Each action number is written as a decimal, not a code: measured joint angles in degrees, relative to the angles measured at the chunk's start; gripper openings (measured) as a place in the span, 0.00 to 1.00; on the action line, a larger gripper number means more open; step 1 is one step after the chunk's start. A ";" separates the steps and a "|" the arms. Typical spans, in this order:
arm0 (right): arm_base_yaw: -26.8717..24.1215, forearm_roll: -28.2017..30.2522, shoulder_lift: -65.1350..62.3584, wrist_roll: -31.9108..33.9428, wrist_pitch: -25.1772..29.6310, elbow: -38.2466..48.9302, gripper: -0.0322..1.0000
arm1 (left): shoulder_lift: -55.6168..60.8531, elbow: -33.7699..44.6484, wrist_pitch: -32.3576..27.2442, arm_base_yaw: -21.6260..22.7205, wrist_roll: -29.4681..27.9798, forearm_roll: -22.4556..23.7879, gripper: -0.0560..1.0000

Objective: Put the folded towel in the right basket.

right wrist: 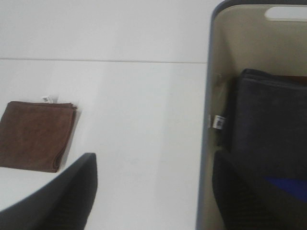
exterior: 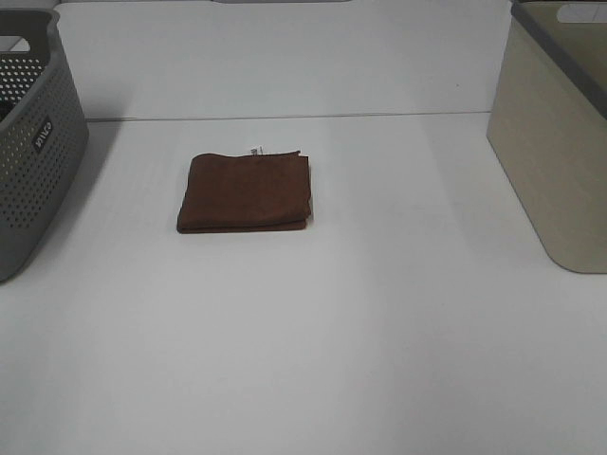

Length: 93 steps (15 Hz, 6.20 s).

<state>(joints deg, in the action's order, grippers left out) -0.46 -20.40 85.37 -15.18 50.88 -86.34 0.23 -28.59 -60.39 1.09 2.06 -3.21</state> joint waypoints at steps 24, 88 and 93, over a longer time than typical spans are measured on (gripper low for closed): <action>20.63 -17.82 61.25 1.15 14.73 -38.96 0.73 | 0.00 0.00 0.00 0.00 0.00 0.00 0.97; -13.29 8.94 23.89 6.07 9.11 -17.53 0.61 | 0.00 0.00 0.00 0.00 0.00 0.00 0.97; -12.32 2.81 18.79 6.25 11.69 -17.53 0.65 | 0.00 0.00 0.00 0.00 0.00 0.00 0.97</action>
<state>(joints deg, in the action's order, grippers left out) -12.78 -17.59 104.16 -8.94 62.57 -103.88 0.23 -28.59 -60.39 1.09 2.06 -3.21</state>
